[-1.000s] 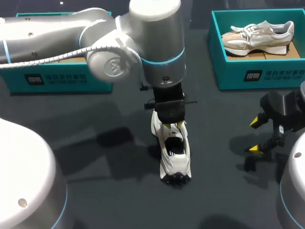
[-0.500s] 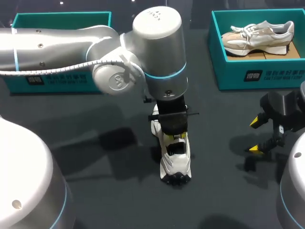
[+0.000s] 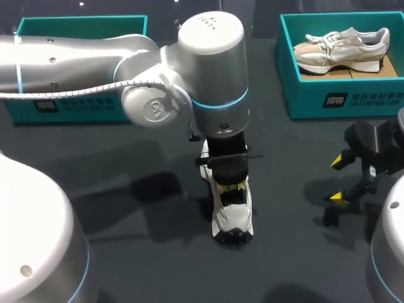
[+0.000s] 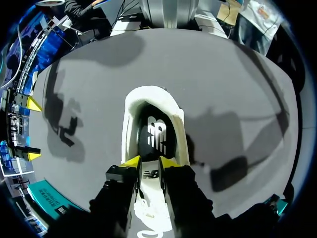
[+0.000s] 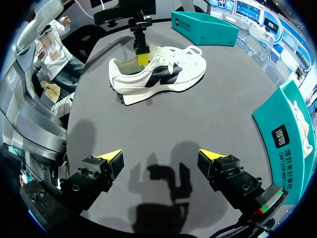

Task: Take the shoe out of the shoebox, open the shoe tongue, remove and reinsert the insole, then place the shoe into the shoebox

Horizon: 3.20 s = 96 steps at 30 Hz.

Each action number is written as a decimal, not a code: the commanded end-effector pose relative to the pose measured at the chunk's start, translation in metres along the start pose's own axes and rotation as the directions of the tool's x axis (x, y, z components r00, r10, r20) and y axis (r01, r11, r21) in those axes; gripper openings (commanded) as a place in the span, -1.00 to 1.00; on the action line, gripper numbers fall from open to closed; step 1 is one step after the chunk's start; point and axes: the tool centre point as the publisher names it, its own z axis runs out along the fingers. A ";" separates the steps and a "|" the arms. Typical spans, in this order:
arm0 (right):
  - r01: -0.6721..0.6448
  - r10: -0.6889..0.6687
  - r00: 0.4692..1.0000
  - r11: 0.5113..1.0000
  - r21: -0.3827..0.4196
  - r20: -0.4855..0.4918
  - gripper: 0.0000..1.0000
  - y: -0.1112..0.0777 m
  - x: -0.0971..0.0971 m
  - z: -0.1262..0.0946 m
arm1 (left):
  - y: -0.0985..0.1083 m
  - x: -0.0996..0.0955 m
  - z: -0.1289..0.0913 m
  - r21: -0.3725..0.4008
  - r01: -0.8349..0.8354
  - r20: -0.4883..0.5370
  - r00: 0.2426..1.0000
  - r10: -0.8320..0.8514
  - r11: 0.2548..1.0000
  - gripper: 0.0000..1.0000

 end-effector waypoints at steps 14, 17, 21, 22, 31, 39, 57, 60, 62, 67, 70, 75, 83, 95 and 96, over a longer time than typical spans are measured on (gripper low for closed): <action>0.000 0.000 1.000 1.000 0.001 0.002 1.00 0.000 0.002 -0.001 | -0.046 0.014 -0.076 -0.079 0.312 -0.032 0.949 -0.315 0.947 1.00; 0.000 0.000 1.000 1.000 0.001 0.002 1.00 0.000 0.002 -0.001 | -0.046 0.014 -0.076 -0.079 0.312 -0.032 0.949 -0.315 0.947 1.00; 0.000 0.000 1.000 1.000 0.001 0.002 1.00 0.000 0.002 -0.001 | -0.046 0.014 -0.076 -0.079 0.312 -0.032 0.949 -0.315 0.947 1.00; 0.000 0.000 1.000 1.000 0.001 0.002 1.00 0.000 0.002 -0.001 | -0.046 0.014 -0.076 -0.079 0.312 -0.032 0.949 -0.315 0.947 1.00; 0.000 0.000 1.000 1.000 0.001 0.002 1.00 0.000 0.002 -0.001 | -0.084 0.009 -0.084 -0.137 0.879 -0.072 0.451 -0.890 0.456 1.00; 0.000 0.000 1.000 1.000 0.001 0.002 1.00 0.000 0.002 -0.001 | -0.086 0.012 -0.090 -0.152 0.891 -0.059 0.424 -0.904 0.428 1.00; 0.000 0.000 1.000 1.000 0.001 0.002 1.00 0.000 0.002 -0.001 | -0.091 0.011 -0.049 -0.179 0.984 -0.025 0.016 -1.000 0.020 1.00; 0.000 0.000 1.000 1.000 0.001 0.002 1.00 0.000 0.002 -0.001 | -0.090 0.012 -0.040 -0.185 0.983 -0.023 -0.008 -1.000 -0.004 1.00; 0.000 0.000 1.000 1.000 0.001 0.002 1.00 0.000 0.002 -0.001 | -0.088 0.012 -0.035 -0.183 0.983 -0.024 -0.007 -1.000 -0.002 1.00; 0.000 0.000 1.000 1.000 0.001 0.002 1.00 0.000 0.002 -0.001 | -0.086 0.008 -0.019 -0.198 0.980 -0.030 0.002 -1.000 0.008 1.00; 0.000 0.000 1.000 1.000 0.001 0.002 1.00 0.000 0.002 -0.001 | -0.086 0.005 -0.011 -0.214 0.977 -0.036 0.009 -0.999 0.016 1.00; 0.000 0.000 1.000 1.000 0.001 0.002 1.00 0.000 0.002 -0.001 | -0.088 0.003 -0.003 -0.228 0.973 -0.039 0.014 -0.999 0.023 1.00; 0.000 0.000 1.000 1.000 0.001 0.002 1.00 0.000 0.002 -0.001 | -0.094 0.004 0.012 -0.231 0.972 -0.039 0.029 -0.999 0.037 0.88; 0.000 0.000 1.000 1.000 0.001 0.002 1.00 0.000 0.002 -0.001 | -0.097 0.013 0.028 -0.217 0.976 -0.003 0.011 -1.000 0.012 0.52; 0.000 0.000 1.000 1.000 0.001 0.002 1.00 0.000 0.002 -0.001 | -0.097 0.013 0.029 -0.217 0.976 0.000 0.010 -1.000 0.010 0.51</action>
